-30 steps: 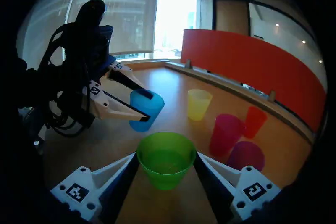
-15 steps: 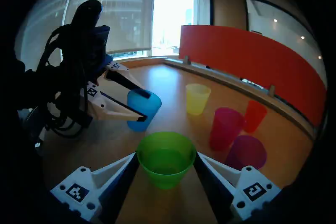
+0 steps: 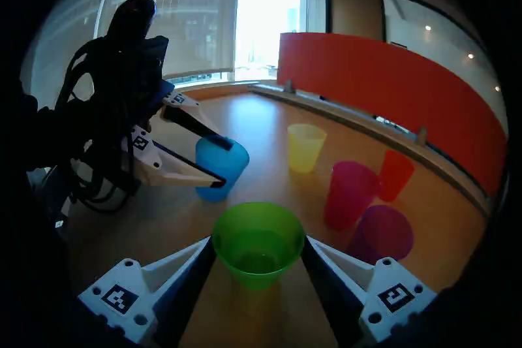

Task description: Pour water

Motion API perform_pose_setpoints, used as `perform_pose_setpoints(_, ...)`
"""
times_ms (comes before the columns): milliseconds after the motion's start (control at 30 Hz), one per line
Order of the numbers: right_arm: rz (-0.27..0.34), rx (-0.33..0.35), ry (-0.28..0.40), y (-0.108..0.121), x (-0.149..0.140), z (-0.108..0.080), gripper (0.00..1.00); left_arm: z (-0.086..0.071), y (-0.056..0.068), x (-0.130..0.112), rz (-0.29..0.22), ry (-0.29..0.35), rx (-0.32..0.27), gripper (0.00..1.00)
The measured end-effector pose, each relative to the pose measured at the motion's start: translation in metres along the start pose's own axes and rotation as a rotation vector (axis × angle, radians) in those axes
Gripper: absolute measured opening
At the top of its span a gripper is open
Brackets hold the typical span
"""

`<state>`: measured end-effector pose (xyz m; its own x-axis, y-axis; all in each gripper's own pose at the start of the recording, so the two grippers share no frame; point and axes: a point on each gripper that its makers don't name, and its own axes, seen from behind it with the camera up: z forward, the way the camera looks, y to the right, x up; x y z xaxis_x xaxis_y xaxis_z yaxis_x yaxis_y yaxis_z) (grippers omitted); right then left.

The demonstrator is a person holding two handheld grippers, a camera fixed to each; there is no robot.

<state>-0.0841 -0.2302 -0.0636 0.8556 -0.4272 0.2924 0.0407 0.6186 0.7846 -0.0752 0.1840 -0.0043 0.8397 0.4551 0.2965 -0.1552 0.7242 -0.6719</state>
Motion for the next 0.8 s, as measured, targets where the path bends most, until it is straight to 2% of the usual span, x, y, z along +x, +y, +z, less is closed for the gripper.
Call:
perform_pose_setpoints(467, 0.008, -0.013, -0.010, 0.002, 0.000, -0.004, 0.96, -0.007, 0.000, -0.005, 0.011, 0.004, 0.002, 0.88)
perform_pose_setpoints(800, 0.010, -0.027, -0.042, 0.003, -0.010, -0.005, 0.98, -0.011, -0.002, -0.011, 0.003, -0.002, 0.003, 0.88)
